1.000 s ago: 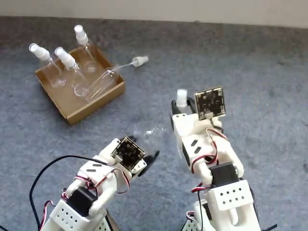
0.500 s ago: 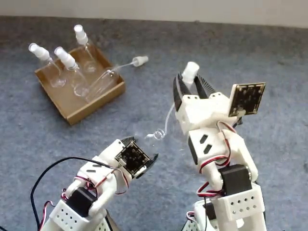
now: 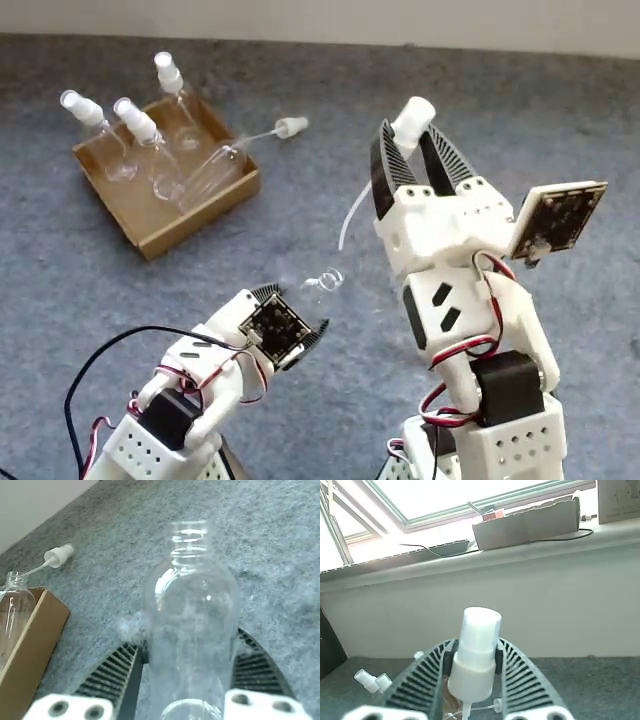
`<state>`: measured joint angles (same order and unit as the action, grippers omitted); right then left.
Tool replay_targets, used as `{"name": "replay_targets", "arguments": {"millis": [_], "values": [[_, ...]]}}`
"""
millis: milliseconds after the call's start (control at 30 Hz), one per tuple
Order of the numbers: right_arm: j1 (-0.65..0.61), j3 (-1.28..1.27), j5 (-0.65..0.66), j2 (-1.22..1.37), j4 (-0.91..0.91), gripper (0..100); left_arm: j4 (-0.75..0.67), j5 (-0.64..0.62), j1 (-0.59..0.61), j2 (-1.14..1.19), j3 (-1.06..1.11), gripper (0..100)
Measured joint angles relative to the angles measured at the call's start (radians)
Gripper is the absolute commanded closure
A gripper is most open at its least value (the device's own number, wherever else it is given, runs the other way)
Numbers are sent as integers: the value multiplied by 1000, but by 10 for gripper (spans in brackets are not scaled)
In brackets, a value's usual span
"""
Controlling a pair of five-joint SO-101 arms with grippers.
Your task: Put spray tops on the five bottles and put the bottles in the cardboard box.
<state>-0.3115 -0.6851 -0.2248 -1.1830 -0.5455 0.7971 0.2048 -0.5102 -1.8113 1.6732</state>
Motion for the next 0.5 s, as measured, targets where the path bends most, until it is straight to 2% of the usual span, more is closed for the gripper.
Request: {"name": "replay_targets", "arguments": {"millis": [500], "values": [[-2,-215,-2,2,0,993,0,0,0,0,0,881]]}}
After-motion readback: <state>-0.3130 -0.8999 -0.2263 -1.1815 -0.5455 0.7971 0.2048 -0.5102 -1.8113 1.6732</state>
